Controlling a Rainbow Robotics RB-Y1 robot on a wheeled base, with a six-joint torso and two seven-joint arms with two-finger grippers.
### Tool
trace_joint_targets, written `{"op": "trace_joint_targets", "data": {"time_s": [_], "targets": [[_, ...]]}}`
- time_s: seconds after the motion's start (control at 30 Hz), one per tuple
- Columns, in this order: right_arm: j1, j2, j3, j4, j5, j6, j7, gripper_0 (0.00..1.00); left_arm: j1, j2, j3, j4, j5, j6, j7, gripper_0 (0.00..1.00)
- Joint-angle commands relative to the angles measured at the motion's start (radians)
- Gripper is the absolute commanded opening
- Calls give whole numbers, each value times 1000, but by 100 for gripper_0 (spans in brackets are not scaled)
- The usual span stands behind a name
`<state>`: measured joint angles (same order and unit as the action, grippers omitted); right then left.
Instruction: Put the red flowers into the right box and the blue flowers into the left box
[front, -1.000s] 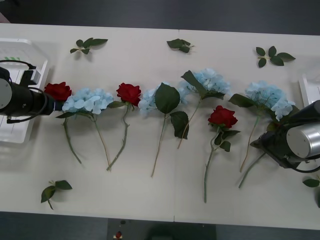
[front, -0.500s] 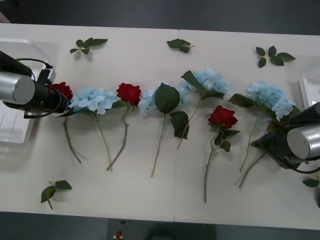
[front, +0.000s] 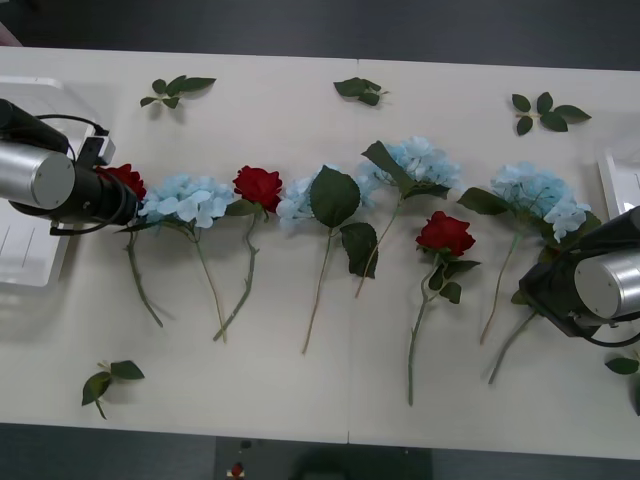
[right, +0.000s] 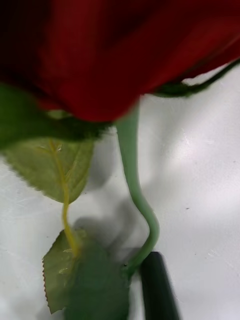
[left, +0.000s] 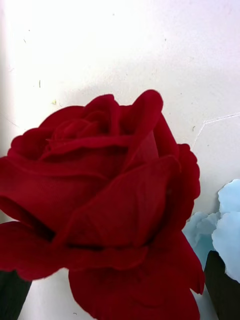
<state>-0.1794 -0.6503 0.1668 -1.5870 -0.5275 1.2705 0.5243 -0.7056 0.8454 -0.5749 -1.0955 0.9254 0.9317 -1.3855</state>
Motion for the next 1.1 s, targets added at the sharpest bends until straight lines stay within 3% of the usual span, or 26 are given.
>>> {"op": "trace_joint_targets", "data": {"time_s": [0.03,0.37,0.57,0.83,0.97,1.03,1.1], "targets": [[-15,23,-13,1,6,3,51,0,-17,1,-26,-7,-16,-4,68,100],[-22,-25,-15,-64,14,18,37,0,-15,-3,-72,-9,-40,-7,97,100],[-22,-72,-67,-168,17,112,52,0,-15,-12,-79,2,-40,-7,112,100],[-22,-143,-220,-310,-3,296,192,0,-15,-32,-79,40,-53,-30,120,59],[-20,-180,-316,-318,-17,352,299,0,-15,-35,-79,43,-53,-28,128,40],[-20,-196,-362,-309,-26,366,355,0,-15,-35,-79,43,-51,-28,132,23],[-22,-212,-406,-289,-40,374,407,0,-15,-35,-79,43,-51,-28,135,17]]}}
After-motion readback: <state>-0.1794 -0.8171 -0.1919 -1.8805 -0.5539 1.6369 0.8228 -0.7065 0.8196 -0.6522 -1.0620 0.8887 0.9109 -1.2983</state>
